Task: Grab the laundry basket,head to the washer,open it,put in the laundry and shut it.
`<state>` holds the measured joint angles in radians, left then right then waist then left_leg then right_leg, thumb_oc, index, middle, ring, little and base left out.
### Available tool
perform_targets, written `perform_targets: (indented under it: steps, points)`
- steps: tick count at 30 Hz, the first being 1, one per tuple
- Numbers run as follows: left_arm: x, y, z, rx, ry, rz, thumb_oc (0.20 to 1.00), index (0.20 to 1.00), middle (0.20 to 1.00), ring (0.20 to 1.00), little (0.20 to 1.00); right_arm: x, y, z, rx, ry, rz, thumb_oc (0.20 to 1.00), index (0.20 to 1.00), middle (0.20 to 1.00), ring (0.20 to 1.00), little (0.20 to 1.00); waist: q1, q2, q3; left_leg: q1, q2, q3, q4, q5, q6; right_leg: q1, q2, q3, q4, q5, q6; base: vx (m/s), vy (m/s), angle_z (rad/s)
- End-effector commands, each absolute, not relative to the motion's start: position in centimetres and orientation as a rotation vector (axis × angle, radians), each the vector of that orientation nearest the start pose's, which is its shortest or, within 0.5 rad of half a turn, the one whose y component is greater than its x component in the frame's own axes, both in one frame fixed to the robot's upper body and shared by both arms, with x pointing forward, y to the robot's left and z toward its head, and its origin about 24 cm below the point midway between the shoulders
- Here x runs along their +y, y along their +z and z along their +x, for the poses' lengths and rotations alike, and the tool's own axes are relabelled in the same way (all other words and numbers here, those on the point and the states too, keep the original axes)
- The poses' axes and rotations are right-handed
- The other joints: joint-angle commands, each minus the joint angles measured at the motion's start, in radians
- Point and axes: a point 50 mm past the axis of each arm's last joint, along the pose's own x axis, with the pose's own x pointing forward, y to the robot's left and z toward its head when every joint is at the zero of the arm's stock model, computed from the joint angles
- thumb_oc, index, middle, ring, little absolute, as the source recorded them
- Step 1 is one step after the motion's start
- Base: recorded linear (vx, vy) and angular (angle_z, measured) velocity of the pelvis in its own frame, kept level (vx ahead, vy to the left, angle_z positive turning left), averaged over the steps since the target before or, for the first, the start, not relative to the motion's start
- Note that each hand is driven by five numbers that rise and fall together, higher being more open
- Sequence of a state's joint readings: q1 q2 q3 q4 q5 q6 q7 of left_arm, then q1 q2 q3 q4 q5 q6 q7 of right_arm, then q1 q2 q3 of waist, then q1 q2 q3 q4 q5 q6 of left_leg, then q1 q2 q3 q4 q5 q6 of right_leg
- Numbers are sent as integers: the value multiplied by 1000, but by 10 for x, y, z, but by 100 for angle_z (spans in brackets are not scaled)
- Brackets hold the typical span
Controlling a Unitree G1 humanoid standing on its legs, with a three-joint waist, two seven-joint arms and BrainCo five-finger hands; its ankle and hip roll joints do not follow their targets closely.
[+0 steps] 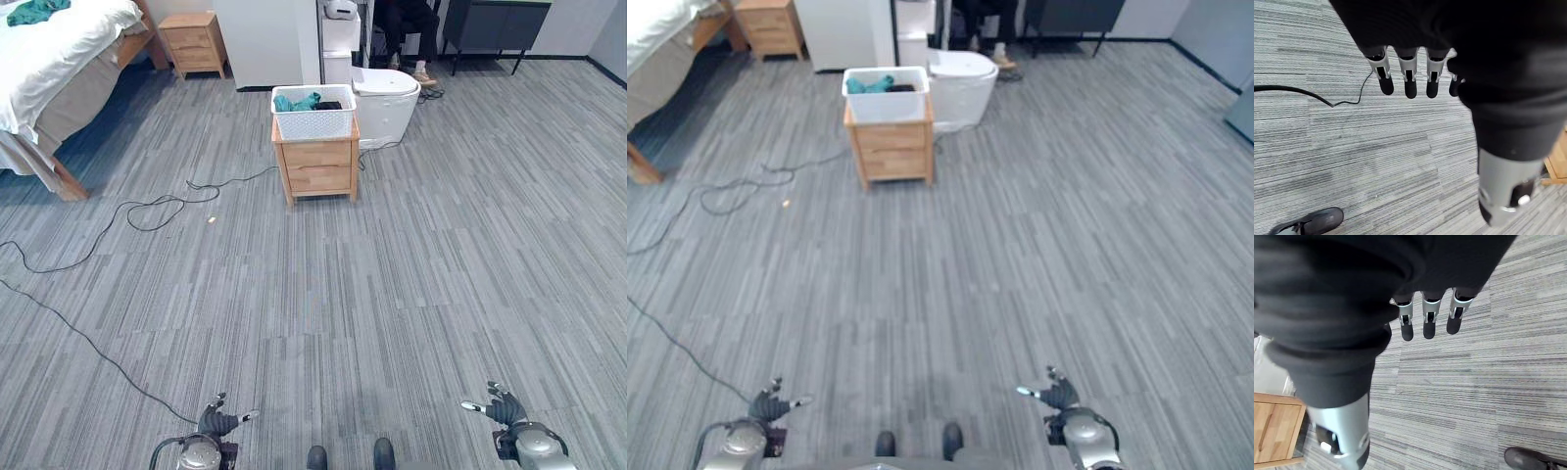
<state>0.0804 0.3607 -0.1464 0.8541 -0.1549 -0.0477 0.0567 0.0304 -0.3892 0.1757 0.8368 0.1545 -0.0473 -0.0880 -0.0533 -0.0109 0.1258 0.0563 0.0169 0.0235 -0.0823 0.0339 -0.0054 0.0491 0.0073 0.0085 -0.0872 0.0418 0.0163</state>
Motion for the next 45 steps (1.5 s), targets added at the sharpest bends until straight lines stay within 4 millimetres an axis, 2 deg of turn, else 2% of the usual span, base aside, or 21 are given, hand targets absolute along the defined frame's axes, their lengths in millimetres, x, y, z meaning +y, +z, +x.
perform_targets:
  steps: [1,7,18,21,22,26,28,30,31,33,35,36,38,41,42,44,45]
  points:
    - [272,-109,153,795,214,271,1000,1000,1000,1000,1000,-259,-103,172,754,-131,-352,1000,1000,1000,1000,1000,-12,-41,-22,9,-14,5,4,-77,-15,0,-28,24,52,-124,82,0,0,0]
    - [275,-109,150,803,229,268,1000,1000,1000,1000,1000,-259,-103,172,758,-137,-346,1000,1000,1000,1000,1000,-7,-47,-15,3,-18,7,25,-92,-11,3,-35,20,53,-127,86,17,22,-3]
    - [285,-97,160,742,269,272,1000,1000,1000,1000,1000,-257,-101,180,750,-130,-357,1000,1000,1000,1000,1000,22,-79,23,-120,-53,2,169,-150,14,-54,-76,20,107,-129,112,22,96,2]
    - [291,-93,159,731,274,289,1000,1000,1000,1000,1000,-250,-102,181,746,-112,-353,1000,1000,1000,1000,1000,31,-92,42,-149,-78,-14,205,-176,36,-108,-90,39,203,-134,130,51,165,-6]
    - [293,-91,162,731,268,306,1000,1000,1000,1000,1000,-246,-102,182,740,-103,-345,1000,1000,1000,1000,1000,27,-95,56,-146,-88,-32,216,-187,44,-134,-85,52,280,-137,141,70,118,-6]
    - [291,-90,167,727,254,319,1000,1000,1000,1000,1000,-242,-101,185,730,-89,-344,1000,1000,1000,1000,1000,12,-90,74,-105,-89,-50,204,-203,48,-212,-51,65,386,-121,132,125,75,15]
    - [290,-90,167,727,252,320,1000,1000,1000,1000,1000,-240,-101,185,728,-81,-346,1000,1000,1000,1000,1000,9,-87,79,-84,-89,-48,197,-209,50,-231,-45,51,388,-115,128,159,28,-6]
    - [286,-94,167,738,242,310,1000,1000,1000,1000,1000,-240,-100,188,722,-67,-365,1000,1000,1000,1000,1000,-6,-83,90,1,-101,-55,158,-234,53,-314,-20,-28,309,-73,127,292,8,6]
    - [286,-94,167,738,242,310,1000,1000,1000,1000,1000,-240,-100,188,722,-68,-365,1000,1000,1000,1000,1000,-7,-80,92,4,-99,-56,157,-235,52,-310,-19,-30,309,-74,127,330,-34,12]
    - [282,-95,169,733,236,294,1000,1000,1000,1000,1000,-242,-100,185,725,-60,-383,1000,1000,1000,1000,1000,-24,-81,104,51,-111,-80,152,-254,48,-350,-18,-76,213,-45,139,281,-65,12]
    - [275,-96,169,729,198,300,1000,1000,1000,1000,1000,-245,-103,176,747,-60,-384,1000,1000,1000,1000,1000,-34,-83,90,86,-119,-98,157,-285,39,-323,-26,-78,163,-36,126,268,-117,29]
    - [275,-96,169,730,198,300,1000,1000,1000,1000,1000,-245,-103,176,747,-60,-384,1000,1000,1000,1000,1000,-34,-82,90,87,-119,-98,157,-286,39,-321,-26,-78,162,-36,126,272,-142,46]
    - [271,-100,165,744,189,290,1000,1000,1000,1000,1000,-247,-107,170,772,-66,-386,1000,1000,1000,1000,1000,-39,-72,62,107,-100,-103,166,-272,17,-296,-10,-63,168,-33,103,277,-155,45]
    - [264,-104,160,762,168,269,1000,1000,1000,1000,1000,-249,-107,168,772,-75,-379,1000,1000,1000,1000,1000,-48,-52,31,103,-65,-92,233,-201,-30,-243,8,-63,155,-43,78,248,-154,26]
    - [264,-104,160,762,168,269,1000,1000,1000,1000,1000,-249,-107,168,772,-75,-379,1000,1000,1000,1000,1000,-48,-52,31,103,-65,-92,233,-201,-30,-243,8,-63,155,-43,78,222,-153,24]
    - [259,-102,164,745,132,272,1000,1000,1000,1000,1000,-253,-103,169,756,-85,-371,1000,1000,1000,1000,1000,-56,-43,20,76,-38,-79,335,-143,-68,-208,19,-60,154,-69,56,226,-173,4]
    - [256,-102,167,737,120,269,1000,1000,1000,1000,1000,-258,-101,172,750,-100,-380,1000,1000,1000,1000,1000,-61,-49,26,14,-22,-39,436,-109,-76,-171,8,-57,147,-96,38,196,-153,5]
